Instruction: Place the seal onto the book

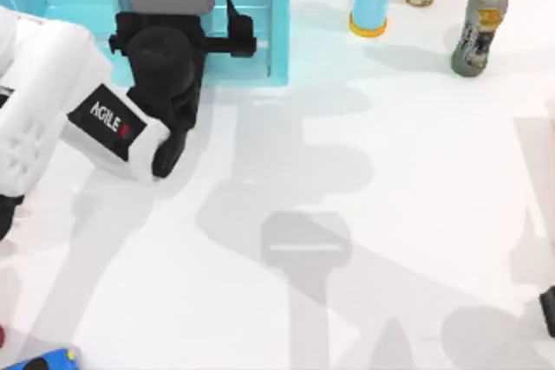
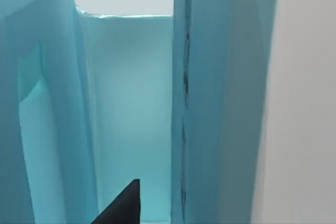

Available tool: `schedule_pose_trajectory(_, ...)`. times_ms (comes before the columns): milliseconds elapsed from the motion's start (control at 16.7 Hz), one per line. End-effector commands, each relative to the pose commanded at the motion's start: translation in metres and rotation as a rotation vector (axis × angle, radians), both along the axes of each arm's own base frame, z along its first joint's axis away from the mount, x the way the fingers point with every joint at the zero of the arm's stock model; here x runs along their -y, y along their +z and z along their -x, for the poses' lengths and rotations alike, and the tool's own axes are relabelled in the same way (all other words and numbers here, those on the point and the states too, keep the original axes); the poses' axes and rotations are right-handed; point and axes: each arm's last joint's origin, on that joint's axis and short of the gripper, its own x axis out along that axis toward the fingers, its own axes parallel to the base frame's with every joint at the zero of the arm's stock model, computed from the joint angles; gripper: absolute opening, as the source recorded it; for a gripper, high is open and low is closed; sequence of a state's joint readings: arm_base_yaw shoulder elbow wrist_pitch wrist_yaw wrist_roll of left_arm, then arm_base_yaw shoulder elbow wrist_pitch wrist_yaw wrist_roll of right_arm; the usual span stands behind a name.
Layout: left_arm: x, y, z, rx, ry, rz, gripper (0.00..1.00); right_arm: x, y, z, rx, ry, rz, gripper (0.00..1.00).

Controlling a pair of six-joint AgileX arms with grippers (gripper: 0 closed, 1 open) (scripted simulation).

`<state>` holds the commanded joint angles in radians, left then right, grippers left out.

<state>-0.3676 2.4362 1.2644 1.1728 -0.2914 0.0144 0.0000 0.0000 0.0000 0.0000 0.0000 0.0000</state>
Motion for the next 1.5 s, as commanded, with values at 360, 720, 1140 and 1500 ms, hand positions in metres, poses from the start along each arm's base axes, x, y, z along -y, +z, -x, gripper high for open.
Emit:
schedule_pose_trajectory(360,0.0,0.0,0.0,0.0,0.0,0.0,0.47,0.0,0.0,0.0,0.0,0.0,0.0,1.0)
schedule_pose_trajectory(720,0.0,0.0,0.0,0.0,0.0,0.0,0.02,0.0,0.0,0.0,0.0,0.0,0.0,1.0)
schedule_pose_trajectory(1140,0.0,0.0,0.0,0.0,0.0,0.0,0.0,0.0,0.0,0.0,0.0,0.0,0.0,1.0)
schedule_pose_trajectory(1500,0.007,0.019,0.009,0.0,-0.004,-0.001,0.0,0.0,0.0,0.0,0.0,0.0,0.0,1.0)
